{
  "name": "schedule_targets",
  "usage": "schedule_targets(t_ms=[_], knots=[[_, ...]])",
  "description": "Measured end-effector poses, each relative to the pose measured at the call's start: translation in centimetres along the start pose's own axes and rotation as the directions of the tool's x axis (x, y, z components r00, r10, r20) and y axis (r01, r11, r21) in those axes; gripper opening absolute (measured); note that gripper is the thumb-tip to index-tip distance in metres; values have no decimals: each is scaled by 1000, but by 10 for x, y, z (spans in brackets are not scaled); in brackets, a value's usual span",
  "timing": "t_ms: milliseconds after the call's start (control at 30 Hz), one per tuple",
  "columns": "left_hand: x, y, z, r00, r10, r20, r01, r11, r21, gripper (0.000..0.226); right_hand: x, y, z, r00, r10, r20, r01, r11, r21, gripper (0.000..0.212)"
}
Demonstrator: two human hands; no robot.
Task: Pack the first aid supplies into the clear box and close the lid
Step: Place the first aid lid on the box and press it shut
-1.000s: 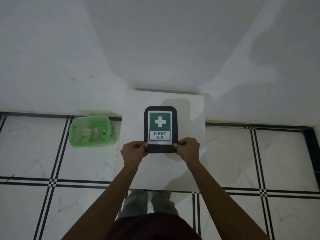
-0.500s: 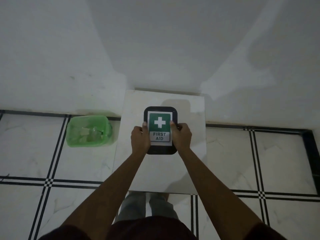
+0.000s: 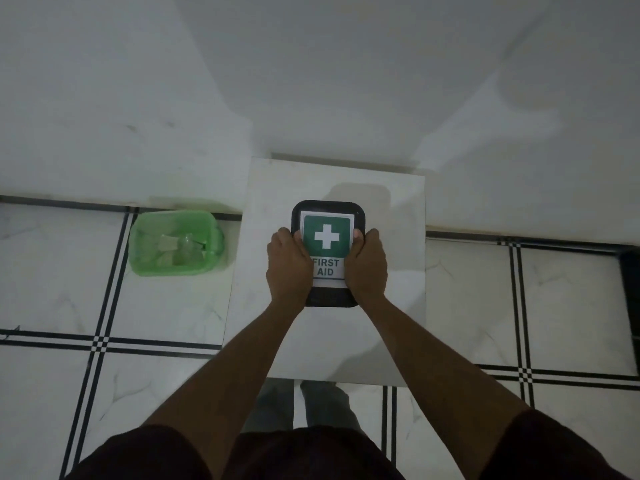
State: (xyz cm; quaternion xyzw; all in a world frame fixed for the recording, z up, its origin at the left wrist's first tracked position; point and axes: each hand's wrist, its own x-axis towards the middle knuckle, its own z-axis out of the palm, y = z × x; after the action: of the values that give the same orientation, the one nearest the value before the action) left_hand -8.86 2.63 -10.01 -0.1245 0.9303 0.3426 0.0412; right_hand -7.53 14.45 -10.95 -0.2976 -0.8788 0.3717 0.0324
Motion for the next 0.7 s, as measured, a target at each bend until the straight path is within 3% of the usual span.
schedule_targets(t_ms=[67, 167, 233, 467, 700], knots=[[3, 0, 0, 988, 151, 33, -154, 979, 133, 47, 1, -1, 4, 986, -159, -55, 147, 974, -174, 32], [7, -2, 0, 924, 322, 204, -365, 902, 231, 62, 3, 0, 5, 919, -378, 111, 392, 854, -342, 71], [8, -2, 1, 901, 341, 270, -400, 894, 205, 65, 6, 0, 5, 882, -431, 190, 471, 817, -333, 76], [12, 0, 0, 861, 404, 309, -462, 875, 142, 80, 14, 0, 4, 862, -461, 211, 507, 806, -307, 72], [16, 2, -1, 875, 371, 310, -404, 914, 47, 97, 29, -2, 8, 852, -465, 240, 521, 799, -300, 66]])
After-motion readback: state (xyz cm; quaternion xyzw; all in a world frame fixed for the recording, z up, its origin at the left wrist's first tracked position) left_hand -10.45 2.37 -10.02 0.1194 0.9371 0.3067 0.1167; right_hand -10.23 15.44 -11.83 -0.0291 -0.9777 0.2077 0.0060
